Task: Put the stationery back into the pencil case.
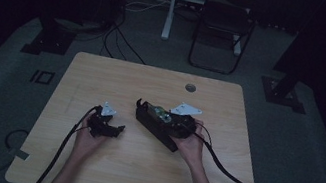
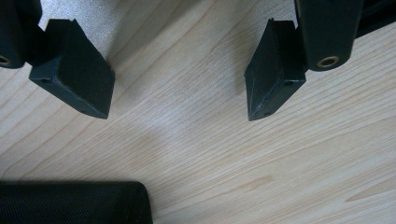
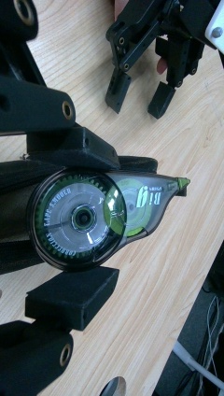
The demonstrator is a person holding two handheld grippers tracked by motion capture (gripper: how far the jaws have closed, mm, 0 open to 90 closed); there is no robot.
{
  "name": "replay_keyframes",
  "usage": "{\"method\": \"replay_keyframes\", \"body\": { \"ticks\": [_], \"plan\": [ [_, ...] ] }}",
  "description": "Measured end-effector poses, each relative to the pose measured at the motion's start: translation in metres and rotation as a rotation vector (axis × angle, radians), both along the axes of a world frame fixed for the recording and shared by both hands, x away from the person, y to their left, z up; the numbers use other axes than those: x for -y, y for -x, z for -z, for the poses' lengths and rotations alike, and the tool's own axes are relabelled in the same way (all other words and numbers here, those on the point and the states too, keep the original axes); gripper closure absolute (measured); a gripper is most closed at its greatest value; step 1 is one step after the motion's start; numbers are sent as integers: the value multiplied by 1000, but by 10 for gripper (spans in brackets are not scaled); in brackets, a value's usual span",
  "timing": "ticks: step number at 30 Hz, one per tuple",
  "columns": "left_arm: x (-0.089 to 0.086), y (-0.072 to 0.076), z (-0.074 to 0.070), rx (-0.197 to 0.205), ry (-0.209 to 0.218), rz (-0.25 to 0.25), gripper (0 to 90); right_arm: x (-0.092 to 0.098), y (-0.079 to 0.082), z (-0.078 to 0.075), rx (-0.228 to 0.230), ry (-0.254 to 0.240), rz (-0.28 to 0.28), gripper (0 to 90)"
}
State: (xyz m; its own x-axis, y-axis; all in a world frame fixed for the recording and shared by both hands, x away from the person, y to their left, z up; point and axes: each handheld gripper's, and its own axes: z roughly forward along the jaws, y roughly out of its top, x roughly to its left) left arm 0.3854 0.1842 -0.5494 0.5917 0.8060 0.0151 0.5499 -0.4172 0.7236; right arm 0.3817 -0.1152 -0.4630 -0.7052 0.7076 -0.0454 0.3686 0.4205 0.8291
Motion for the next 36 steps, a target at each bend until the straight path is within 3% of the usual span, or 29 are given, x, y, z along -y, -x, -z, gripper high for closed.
{"method": "replay_keyframes", "body": {
  "ticks": [21,26,30,36],
  "plan": [
    [0,0,0,1,-1,1,244,-2,-4,8,-11,37,13,413],
    [0,0,0,1,-1,0,244,-3,-6,11,-13,65,17,409],
    [0,0,0,1,0,0,244,-4,-3,11,13,69,25,302],
    [0,0,0,-1,0,1,243,1,1,1,30,45,27,298]
  ]
}}
